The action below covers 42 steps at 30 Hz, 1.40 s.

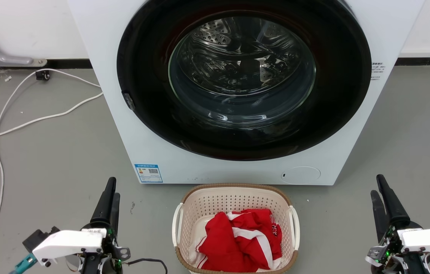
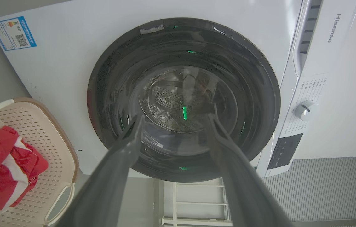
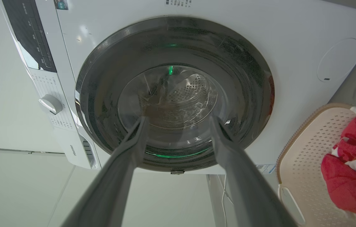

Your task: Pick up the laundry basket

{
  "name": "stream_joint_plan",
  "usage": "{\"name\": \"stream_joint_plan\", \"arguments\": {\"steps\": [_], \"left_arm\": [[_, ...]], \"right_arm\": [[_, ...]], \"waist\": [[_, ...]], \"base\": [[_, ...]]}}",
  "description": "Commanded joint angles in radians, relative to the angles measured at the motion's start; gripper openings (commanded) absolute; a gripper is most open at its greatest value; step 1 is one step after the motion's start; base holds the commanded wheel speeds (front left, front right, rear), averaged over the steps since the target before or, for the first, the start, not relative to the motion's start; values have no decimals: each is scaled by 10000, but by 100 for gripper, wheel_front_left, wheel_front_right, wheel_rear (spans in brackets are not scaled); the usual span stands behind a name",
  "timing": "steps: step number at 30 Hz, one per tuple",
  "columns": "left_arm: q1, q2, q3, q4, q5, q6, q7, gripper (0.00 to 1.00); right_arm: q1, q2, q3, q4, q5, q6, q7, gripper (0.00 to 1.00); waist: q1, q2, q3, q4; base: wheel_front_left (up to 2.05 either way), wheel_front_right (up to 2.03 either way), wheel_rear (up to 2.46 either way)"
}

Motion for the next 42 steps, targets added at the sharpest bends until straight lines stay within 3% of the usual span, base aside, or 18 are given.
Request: {"name": "stream_joint_plan", "arguments": {"steps": [1,18,42], "left_arm": [[-324,51,-35,-251,264,-10,-84,100],[-504,32,-584,-533,4936,224,-762,100],[-653,147,-1346,-280,8848,658,-1529,100]], "right_arm": [[-69,-26,-17,-235,-311,0,-87,100],[125,7,-2,-982,-5337,0,-757,100],[561,46,247,-1571,-9424,0,-877,100]], "waist": [[0,0,0,-2],[0,0,-25,-4],[0,0,-91,43]], "base": [[0,0,0],[0,0,0],[0,0,0]]}}
